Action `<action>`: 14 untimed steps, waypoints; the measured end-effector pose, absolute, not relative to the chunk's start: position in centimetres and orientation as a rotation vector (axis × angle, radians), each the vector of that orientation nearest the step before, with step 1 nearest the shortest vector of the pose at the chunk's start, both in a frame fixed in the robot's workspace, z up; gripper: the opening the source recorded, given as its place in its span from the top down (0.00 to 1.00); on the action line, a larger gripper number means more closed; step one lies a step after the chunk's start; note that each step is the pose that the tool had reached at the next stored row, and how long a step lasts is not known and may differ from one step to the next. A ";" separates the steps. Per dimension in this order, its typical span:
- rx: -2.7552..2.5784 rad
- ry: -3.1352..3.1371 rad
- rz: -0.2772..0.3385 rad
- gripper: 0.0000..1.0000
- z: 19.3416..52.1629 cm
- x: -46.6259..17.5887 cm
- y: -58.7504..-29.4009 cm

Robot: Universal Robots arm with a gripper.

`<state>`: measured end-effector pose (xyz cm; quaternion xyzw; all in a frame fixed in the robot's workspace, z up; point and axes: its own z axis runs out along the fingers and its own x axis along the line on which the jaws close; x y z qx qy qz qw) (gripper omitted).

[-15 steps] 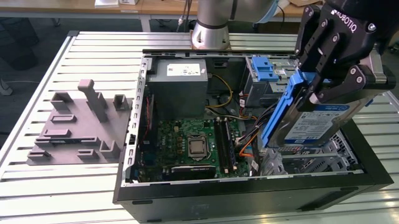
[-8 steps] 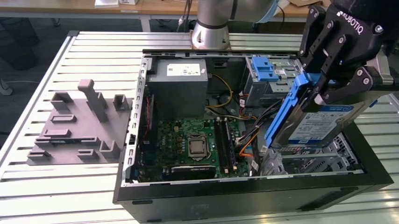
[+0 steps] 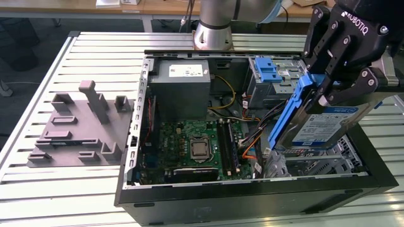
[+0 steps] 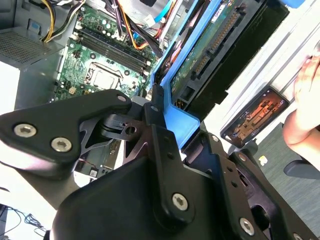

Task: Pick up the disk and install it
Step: 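Insert the disk into the insertion slot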

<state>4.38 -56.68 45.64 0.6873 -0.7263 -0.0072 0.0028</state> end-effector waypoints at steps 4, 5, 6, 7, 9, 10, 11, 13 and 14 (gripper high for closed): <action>2.170 -2.264 -0.022 0.63 45.6 4.5 -56.7; 2.173 -2.261 -0.022 0.63 45.5 4.6 -56.7; 2.174 -2.260 -0.022 0.63 45.5 4.6 -56.7; 2.174 -2.260 -0.022 0.63 45.5 4.7 -56.7; 2.174 -2.260 -0.023 0.63 45.4 4.8 -56.8; 2.174 -2.260 -0.023 0.63 45.4 4.9 -56.8; 2.174 -2.260 -0.023 0.63 45.3 5.0 -56.8; 2.174 -2.260 -0.022 0.63 45.2 5.2 -56.8; 2.174 -2.260 -0.022 0.63 45.2 5.3 -56.8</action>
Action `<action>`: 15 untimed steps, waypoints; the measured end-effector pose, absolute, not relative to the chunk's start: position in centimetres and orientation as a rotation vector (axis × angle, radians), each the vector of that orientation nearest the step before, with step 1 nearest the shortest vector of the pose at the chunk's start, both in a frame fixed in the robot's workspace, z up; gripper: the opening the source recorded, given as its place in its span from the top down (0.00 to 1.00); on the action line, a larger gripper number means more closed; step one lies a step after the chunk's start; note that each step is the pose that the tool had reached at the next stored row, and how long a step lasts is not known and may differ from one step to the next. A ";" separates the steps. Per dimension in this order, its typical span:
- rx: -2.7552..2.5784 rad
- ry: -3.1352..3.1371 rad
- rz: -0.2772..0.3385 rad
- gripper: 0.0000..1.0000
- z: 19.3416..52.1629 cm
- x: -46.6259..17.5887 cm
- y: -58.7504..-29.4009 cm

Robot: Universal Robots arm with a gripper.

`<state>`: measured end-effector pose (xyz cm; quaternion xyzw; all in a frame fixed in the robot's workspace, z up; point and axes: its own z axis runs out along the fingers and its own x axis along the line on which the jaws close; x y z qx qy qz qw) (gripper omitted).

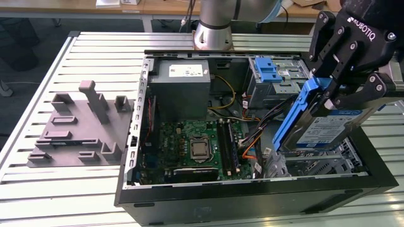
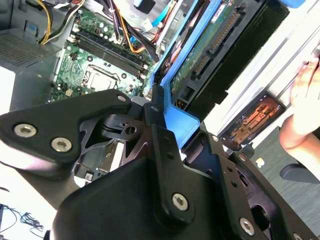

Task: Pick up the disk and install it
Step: 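Insert the disk into the insertion slot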

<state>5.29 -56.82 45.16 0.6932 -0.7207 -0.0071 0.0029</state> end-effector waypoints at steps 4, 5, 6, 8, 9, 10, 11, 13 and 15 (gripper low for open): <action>2.174 -2.260 -0.022 0.63 45.0 5.7 -56.8; 2.174 -2.260 -0.022 0.63 44.9 5.7 -56.8; 2.174 -2.260 -0.022 0.63 44.9 5.8 -56.8; 2.174 -2.260 -0.022 0.63 44.9 5.8 -56.8; 2.174 -2.260 -0.022 0.63 44.9 5.8 -56.8; 2.174 -2.260 -0.022 0.63 44.9 5.8 -56.8; 2.174 -2.260 -0.022 0.63 44.9 5.8 -56.8; 2.174 -2.260 -0.023 0.63 44.8 5.9 -56.8; 2.174 -2.260 -0.022 0.63 44.8 6.0 -56.8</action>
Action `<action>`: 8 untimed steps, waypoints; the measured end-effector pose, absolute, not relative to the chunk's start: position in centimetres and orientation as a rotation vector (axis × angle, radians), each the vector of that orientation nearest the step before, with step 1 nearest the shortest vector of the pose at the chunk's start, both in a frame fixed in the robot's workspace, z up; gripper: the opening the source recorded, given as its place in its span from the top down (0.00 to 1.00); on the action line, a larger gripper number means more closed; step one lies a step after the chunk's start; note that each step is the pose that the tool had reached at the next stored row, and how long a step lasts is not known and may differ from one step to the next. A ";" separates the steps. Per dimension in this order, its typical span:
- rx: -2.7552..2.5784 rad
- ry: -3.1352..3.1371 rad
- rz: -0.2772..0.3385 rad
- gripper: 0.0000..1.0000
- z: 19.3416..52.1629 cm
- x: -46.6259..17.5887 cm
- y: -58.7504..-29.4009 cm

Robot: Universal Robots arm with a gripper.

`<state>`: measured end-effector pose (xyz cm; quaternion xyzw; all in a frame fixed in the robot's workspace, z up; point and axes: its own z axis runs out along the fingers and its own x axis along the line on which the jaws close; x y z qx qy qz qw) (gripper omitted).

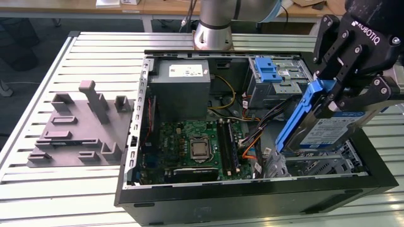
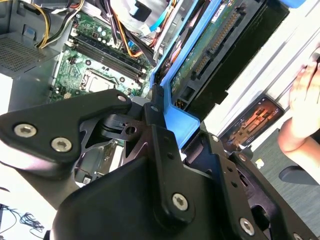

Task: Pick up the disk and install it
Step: 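Insert the disk into the insertion slot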

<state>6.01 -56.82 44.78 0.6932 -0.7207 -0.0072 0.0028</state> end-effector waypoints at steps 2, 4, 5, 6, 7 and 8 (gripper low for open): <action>2.174 -2.260 -0.022 0.63 44.7 6.2 -56.8; 2.174 -2.260 -0.022 0.63 44.7 6.4 -56.8; 2.174 -2.260 -0.022 0.63 44.7 6.5 -56.8; 2.174 -2.260 -0.022 0.63 44.6 6.5 -56.8; 2.174 -2.260 -0.022 0.63 44.6 6.6 -56.8; 2.174 -2.260 -0.022 0.63 44.6 6.6 -56.8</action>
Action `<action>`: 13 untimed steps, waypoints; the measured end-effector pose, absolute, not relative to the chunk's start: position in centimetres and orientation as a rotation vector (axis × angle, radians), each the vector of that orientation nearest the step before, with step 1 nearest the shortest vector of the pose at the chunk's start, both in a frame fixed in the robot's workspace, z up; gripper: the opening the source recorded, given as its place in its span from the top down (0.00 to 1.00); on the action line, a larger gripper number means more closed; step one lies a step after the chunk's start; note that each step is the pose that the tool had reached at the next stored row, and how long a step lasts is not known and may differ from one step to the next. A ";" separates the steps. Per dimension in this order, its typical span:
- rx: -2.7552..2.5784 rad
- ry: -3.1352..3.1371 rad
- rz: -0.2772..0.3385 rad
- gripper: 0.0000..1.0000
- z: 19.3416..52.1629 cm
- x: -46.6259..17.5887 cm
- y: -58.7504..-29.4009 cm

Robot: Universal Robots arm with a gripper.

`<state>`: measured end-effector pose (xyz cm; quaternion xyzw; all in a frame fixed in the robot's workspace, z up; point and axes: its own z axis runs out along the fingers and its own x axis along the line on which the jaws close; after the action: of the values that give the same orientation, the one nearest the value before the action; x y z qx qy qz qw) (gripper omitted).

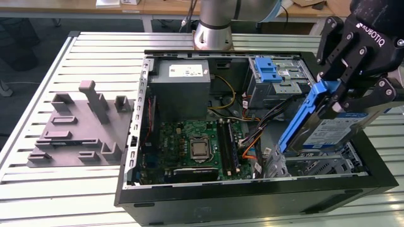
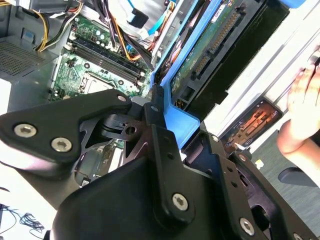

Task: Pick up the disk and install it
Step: 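Insert the disk into the insertion slot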

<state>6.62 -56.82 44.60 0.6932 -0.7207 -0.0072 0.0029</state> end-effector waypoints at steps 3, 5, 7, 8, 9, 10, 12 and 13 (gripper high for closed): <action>2.174 -2.260 -0.023 0.63 44.5 6.8 -56.8; 2.174 -2.260 -0.022 0.63 44.5 6.8 -56.8; 2.174 -2.260 -0.022 0.63 44.5 6.8 -56.8; 2.174 -2.260 -0.023 0.63 44.4 6.8 -56.8; 2.174 -2.260 -0.022 0.63 44.4 6.8 -56.8; 2.175 -2.259 -0.022 0.63 44.4 6.8 -56.8; 2.175 -2.259 -0.022 0.63 44.3 6.9 -56.8; 2.175 -2.259 -0.022 0.63 44.3 6.9 -56.8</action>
<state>6.88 -56.81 44.28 0.6936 -0.7203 -0.0071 0.0029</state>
